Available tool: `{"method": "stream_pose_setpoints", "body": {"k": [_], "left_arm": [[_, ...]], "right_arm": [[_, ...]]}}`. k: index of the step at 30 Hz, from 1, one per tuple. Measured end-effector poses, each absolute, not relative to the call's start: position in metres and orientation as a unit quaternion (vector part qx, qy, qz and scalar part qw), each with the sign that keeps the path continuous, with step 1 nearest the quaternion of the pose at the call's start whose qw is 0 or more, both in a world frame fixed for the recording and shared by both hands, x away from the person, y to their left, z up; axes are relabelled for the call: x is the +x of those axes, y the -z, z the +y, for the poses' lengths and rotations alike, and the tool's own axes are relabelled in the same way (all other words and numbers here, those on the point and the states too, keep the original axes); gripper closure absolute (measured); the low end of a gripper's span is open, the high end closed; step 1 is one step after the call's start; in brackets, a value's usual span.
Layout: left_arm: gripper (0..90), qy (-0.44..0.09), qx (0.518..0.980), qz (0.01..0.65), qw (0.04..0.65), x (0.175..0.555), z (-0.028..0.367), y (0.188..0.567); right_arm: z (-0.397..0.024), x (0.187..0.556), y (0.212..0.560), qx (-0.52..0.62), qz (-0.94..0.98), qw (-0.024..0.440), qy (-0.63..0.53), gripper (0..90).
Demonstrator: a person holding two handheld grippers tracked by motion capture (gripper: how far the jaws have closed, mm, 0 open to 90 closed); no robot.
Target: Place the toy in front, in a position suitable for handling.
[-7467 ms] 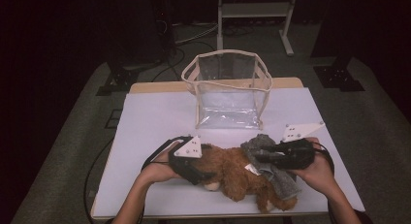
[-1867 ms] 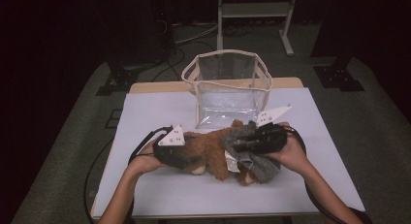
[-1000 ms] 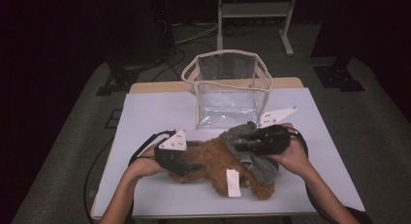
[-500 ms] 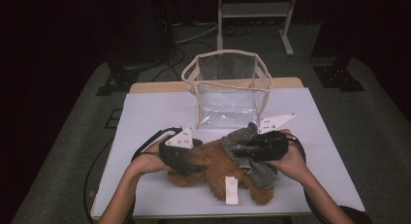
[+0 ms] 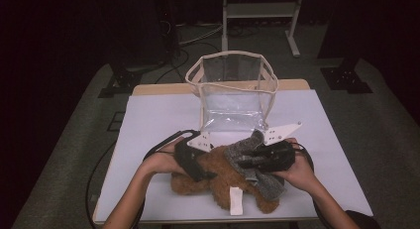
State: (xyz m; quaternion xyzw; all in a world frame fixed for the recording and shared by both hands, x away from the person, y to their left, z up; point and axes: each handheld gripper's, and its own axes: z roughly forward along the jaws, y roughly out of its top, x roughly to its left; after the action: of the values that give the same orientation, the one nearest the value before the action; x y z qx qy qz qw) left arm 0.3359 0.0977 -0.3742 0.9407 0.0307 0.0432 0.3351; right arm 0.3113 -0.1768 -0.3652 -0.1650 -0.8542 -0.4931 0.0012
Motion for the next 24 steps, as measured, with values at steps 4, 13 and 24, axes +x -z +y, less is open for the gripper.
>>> {"method": "stream_pose_setpoints", "body": {"k": [4,13,24], "left_arm": [[7.5,-0.022,0.946,0.038,0.321,0.335,0.093,0.381],[34.7,-0.102,0.940,0.019,0.324,0.320,0.080,0.379],[42.2,-0.178,0.916,0.012,0.359,0.334,0.057,0.374]], "right_arm": [[-0.175,0.310,0.366,-0.159,-0.856,0.005,0.491,68.2],[-0.183,0.312,0.361,-0.165,-0.860,-0.004,0.484,67.8],[-0.201,0.330,0.343,-0.194,-0.860,-0.031,0.470,68.2]]}}
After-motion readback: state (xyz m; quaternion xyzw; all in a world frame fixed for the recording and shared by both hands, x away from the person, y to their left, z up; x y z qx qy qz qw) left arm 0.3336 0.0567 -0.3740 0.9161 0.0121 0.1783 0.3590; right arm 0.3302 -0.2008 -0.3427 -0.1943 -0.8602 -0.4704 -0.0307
